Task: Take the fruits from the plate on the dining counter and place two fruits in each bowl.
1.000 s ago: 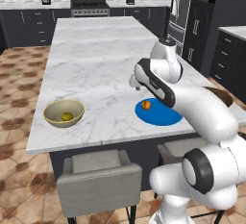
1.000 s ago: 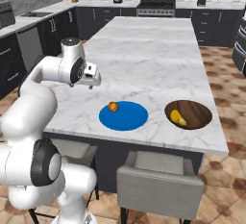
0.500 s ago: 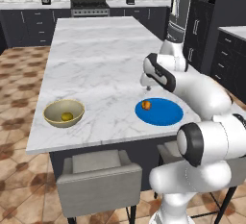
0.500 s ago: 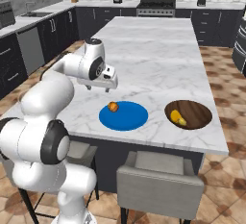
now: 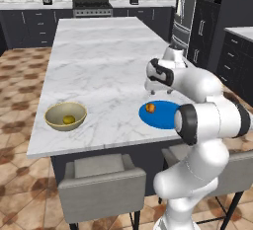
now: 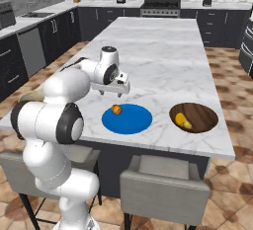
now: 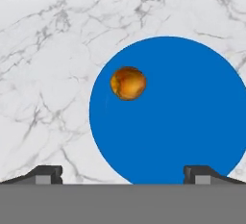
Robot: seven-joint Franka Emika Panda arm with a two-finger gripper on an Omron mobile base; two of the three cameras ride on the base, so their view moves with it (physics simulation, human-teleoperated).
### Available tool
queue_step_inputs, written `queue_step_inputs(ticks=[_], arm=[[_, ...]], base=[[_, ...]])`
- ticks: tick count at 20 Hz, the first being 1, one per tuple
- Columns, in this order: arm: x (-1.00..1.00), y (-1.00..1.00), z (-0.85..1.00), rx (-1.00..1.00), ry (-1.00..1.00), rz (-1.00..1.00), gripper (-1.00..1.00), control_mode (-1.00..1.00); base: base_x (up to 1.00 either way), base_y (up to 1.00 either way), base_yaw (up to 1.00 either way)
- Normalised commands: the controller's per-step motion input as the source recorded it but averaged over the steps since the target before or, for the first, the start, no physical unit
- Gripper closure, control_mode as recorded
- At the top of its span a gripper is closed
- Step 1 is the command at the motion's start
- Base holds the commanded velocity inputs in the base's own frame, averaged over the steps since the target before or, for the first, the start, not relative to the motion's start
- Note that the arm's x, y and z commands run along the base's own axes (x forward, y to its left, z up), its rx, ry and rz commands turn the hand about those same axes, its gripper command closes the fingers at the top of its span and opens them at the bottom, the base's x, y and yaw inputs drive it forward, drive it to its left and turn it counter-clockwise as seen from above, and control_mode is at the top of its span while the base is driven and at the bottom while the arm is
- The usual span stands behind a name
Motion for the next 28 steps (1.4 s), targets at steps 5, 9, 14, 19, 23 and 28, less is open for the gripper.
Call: queue_step_inputs(ticks=[5, 9, 14, 19, 23, 28], arm=[[0.86, 0.00, -0.59, 0.00, 0.05, 0.00, -1.00, -1.00], [0.65, -0.02, -0.51, 0.00, 0.05, 0.00, -1.00, -1.00], [0.43, -0.06, -0.38, 0.00, 0.05, 0.01, -1.00, -1.00], [-0.17, 0.02, -0.24, 0.00, 0.03, 0.00, -1.00, -1.00], [-0.20, 0.04, -0.19, 0.00, 0.00, 0.00, -1.00, -1.00], [-0.07, 0.00, -0.24, 0.00, 0.00, 0.00, -1.00, -1.00]], base=[[0.00, 0.00, 0.00], [0.00, 0.00, 0.00], [0.00, 0.00, 0.00], [0.00, 0.00, 0.00], [0.00, 0.00, 0.00], [0.00, 0.00, 0.00]])
